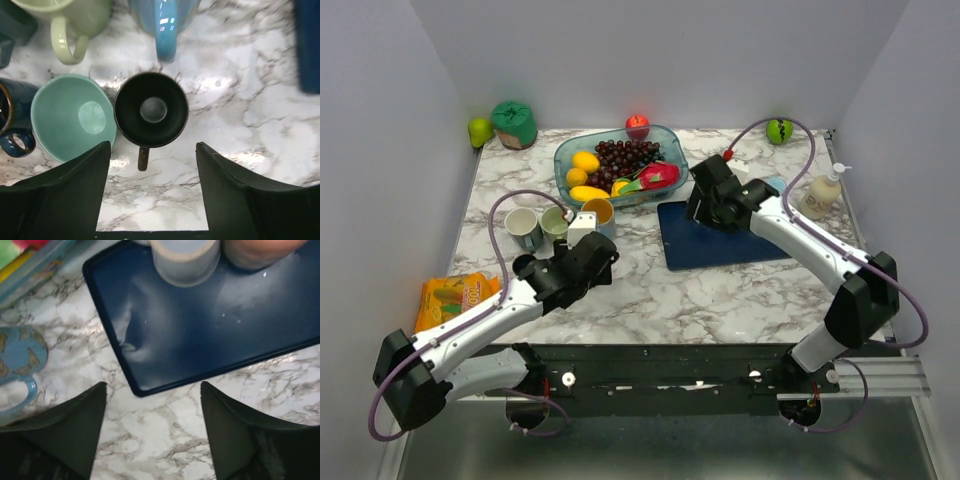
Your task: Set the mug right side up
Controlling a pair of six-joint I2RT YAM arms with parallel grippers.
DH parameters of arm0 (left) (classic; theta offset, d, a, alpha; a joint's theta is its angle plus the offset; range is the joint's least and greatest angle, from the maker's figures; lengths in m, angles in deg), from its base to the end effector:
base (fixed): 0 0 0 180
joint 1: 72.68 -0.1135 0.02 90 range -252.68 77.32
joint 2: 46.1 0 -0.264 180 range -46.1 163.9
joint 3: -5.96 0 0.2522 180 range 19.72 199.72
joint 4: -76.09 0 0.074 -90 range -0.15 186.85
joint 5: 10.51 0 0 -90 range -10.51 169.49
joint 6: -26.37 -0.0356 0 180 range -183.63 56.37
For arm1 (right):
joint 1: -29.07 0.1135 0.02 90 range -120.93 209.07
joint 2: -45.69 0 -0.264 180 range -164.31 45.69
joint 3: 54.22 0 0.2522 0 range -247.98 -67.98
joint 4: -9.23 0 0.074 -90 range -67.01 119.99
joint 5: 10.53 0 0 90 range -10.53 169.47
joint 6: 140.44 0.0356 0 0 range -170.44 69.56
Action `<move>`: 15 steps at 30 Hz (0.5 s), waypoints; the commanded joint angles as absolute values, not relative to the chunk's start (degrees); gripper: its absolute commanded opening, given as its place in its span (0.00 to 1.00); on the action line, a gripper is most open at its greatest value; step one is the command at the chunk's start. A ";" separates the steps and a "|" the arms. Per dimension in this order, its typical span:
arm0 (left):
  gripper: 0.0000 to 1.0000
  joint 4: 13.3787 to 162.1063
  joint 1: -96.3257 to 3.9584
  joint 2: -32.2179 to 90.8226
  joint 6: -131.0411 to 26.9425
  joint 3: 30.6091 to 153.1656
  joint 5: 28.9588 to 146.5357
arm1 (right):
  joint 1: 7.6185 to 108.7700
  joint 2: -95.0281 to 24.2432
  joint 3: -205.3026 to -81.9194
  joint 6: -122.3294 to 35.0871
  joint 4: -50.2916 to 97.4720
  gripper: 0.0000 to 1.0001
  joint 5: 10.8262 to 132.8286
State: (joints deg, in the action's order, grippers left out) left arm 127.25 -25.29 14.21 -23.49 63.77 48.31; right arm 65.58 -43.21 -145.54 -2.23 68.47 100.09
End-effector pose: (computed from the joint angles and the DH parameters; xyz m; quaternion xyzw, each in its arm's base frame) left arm 0.1511 -0.1370 0.2477 -0.0258 0.9186 -0.0234 0.3935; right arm 0.2692 0.1837 0.2983 0.1469 0.9328 0.0625 0.3231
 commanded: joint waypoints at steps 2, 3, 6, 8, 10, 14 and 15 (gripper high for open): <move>0.84 132.11 -25.40 10.67 -24.86 72.44 45.21 | 60.89 -53.61 -156.91 -5.33 73.62 0.74 108.38; 0.85 132.64 -25.57 10.59 -25.22 73.58 45.30 | 60.36 -55.02 -159.97 -6.22 73.79 0.69 108.65; 0.88 133.88 -26.10 10.41 -26.36 77.19 46.17 | 59.57 -59.94 -164.21 -10.08 71.79 0.60 111.54; 0.89 133.70 -26.54 10.41 -27.06 78.60 47.75 | 59.30 -63.36 -167.81 -12.63 70.64 0.55 113.13; 0.89 133.44 -27.24 10.23 -28.12 79.39 49.07 | 58.60 -65.83 -172.54 -13.60 70.46 0.46 114.01; 0.90 132.92 -28.65 10.41 -29.26 79.75 51.09 | 57.02 -72.25 -179.75 -16.33 70.98 0.29 112.43; 0.90 132.83 -28.91 10.50 -29.44 79.66 51.88 | 56.84 -74.44 -180.73 -16.86 70.90 0.25 112.08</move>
